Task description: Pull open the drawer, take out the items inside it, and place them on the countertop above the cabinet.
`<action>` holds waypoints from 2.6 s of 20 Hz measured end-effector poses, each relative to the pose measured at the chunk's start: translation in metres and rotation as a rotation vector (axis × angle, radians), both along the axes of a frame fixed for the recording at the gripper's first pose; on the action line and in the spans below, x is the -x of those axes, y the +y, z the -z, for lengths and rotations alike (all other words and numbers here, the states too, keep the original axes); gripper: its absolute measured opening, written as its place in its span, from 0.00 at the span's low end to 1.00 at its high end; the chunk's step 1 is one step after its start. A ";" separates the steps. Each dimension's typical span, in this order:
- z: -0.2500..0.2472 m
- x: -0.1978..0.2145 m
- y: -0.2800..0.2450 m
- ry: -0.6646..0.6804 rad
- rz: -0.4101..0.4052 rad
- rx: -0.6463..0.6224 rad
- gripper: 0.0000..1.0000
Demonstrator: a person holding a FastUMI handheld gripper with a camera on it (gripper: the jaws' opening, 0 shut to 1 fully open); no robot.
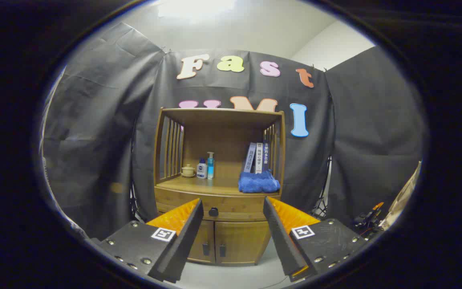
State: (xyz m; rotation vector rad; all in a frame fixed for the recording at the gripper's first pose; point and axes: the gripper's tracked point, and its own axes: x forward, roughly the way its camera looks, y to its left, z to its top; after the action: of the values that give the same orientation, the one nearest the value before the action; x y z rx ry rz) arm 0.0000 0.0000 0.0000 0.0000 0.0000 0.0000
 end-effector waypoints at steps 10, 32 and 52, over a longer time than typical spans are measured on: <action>0.000 -0.021 0.002 -0.009 0.018 0.013 0.89; 0.229 -0.306 0.074 0.373 0.019 -0.115 0.60; 0.225 -0.173 0.077 0.552 0.090 -0.085 0.21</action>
State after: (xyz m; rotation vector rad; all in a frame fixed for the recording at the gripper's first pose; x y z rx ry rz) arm 0.1725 0.0769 -0.2252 0.0854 0.5519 -0.0902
